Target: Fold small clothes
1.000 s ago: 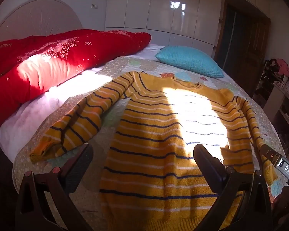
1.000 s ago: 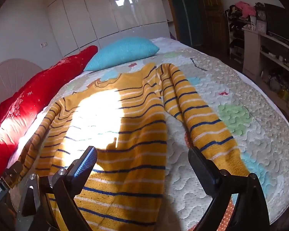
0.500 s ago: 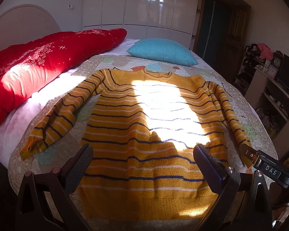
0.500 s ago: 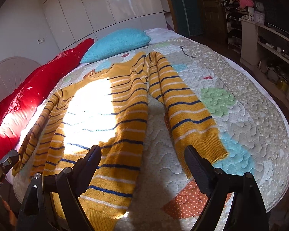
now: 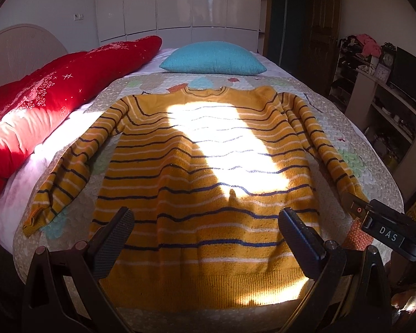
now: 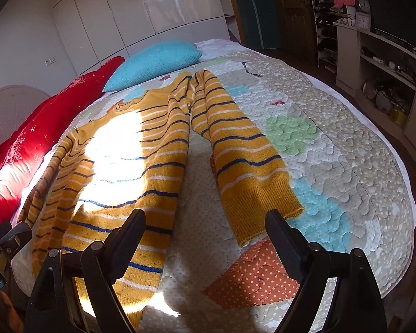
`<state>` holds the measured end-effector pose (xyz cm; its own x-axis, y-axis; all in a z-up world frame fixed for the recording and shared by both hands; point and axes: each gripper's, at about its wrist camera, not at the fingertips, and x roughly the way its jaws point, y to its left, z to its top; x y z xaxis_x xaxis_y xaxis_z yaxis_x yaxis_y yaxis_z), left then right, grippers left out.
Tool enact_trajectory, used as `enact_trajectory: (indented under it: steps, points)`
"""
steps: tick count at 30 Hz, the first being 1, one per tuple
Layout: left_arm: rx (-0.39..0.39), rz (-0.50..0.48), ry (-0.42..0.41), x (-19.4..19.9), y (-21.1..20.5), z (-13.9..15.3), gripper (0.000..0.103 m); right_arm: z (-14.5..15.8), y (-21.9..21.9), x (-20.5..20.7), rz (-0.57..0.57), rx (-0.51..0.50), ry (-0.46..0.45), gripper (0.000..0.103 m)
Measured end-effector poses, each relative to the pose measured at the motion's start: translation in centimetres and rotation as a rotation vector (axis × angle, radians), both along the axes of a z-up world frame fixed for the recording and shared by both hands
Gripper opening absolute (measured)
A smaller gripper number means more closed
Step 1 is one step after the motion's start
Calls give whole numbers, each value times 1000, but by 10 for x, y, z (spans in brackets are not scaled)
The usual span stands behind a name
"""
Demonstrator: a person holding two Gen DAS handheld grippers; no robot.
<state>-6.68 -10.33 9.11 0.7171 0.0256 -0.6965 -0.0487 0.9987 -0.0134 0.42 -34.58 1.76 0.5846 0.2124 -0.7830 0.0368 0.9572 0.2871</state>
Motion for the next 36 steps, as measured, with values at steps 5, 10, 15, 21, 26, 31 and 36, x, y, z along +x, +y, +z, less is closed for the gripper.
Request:
enact_trajectory:
  steps: [5,10,15,21,26,31,36]
  points:
    - [-7,17,10,1,7,-4,103,-7,2,1,7,9,-4,91]
    - [-20,34,26,2,14,-9,103,-13,5,3,24,17,-1,91]
    - [-35,49,36,3,19,-13,103,-18,4,4,25,27,7,91]
    - [-42,61,43,4,25,-14,103,-12,-11,3,-1,12,-22,91]
    - [-72,95,54,7,39,-18,103,-9,-43,7,-77,-58,-32,91]
    - [-94,112,81,10,44,-24,103,-30,-50,19,-63,-88,-2,91]
    - [-75,107,78,9,43,-22,103,-54,-42,36,-3,-43,38,47]
